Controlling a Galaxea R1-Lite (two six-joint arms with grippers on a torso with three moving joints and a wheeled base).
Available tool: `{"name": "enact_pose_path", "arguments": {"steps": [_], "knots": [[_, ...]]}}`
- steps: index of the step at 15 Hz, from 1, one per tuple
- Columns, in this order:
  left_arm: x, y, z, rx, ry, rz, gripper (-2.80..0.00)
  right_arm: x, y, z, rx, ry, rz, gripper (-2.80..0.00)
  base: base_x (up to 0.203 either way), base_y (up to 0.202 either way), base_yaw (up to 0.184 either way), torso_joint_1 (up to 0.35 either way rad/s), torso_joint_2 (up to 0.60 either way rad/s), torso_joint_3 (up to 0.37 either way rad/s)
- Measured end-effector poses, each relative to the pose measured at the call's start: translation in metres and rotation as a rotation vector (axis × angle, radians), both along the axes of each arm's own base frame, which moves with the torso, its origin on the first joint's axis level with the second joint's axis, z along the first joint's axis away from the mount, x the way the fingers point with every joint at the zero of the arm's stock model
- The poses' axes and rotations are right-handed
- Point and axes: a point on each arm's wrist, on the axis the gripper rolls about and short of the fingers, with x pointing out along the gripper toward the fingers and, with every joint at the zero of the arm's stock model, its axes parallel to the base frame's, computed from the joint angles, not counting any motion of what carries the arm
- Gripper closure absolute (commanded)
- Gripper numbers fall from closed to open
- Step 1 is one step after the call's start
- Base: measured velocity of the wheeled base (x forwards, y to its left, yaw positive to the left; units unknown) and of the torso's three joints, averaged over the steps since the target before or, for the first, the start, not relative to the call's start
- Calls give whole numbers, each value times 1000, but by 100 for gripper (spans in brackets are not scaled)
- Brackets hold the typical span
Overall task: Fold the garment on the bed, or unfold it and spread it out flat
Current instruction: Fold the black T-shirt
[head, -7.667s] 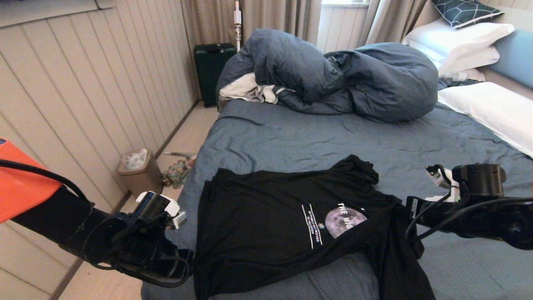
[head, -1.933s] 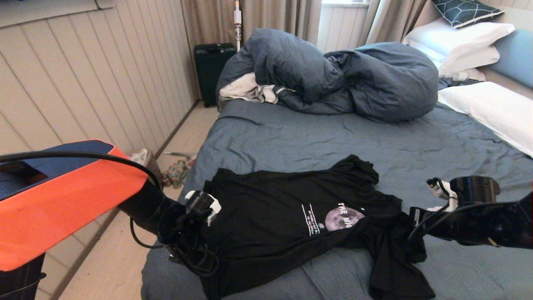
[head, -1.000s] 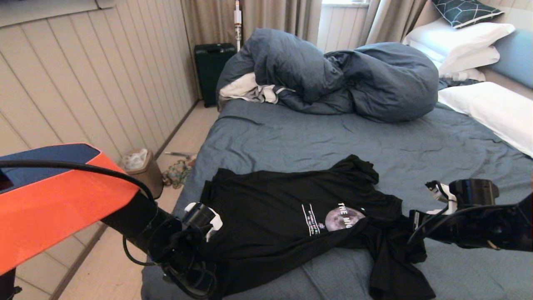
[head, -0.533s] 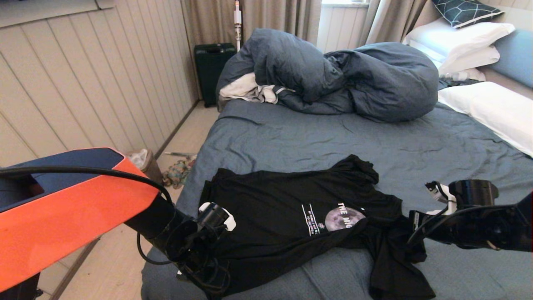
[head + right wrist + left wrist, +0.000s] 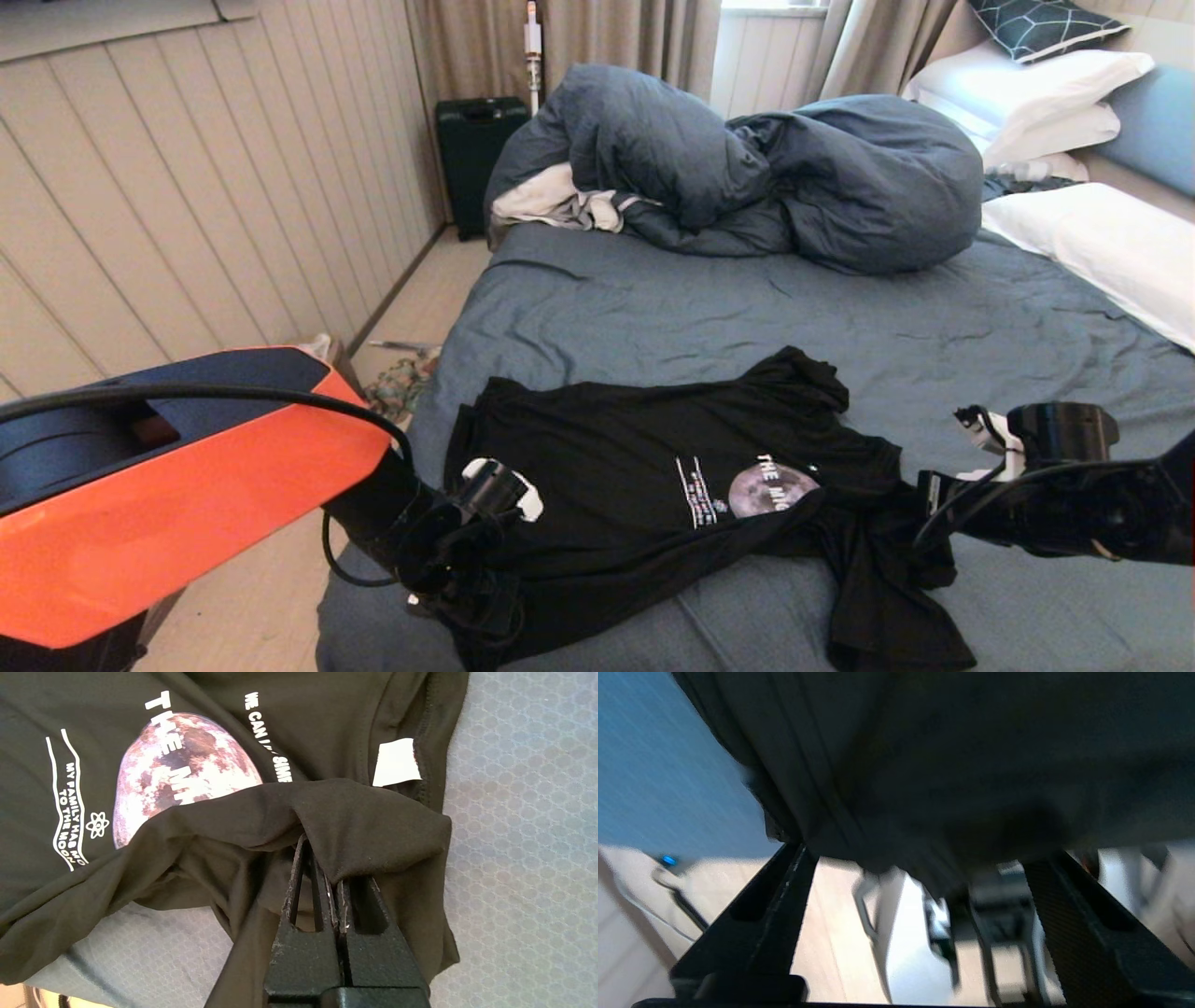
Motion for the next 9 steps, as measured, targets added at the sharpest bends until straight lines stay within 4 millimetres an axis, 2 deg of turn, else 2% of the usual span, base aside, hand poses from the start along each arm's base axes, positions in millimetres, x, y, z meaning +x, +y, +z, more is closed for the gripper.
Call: {"name": "enact_pose_path", "arguments": {"steps": [4,9], "knots": [[-1,-9,-15,127,-101,27,-280,0,0,0,1,2,0,0,0,0,0,0,0,0],[-4,-6,-28,177,-97,55,-280,-1,0,-1,2,3,-1,0,0,0,0,0,0,0]]}}
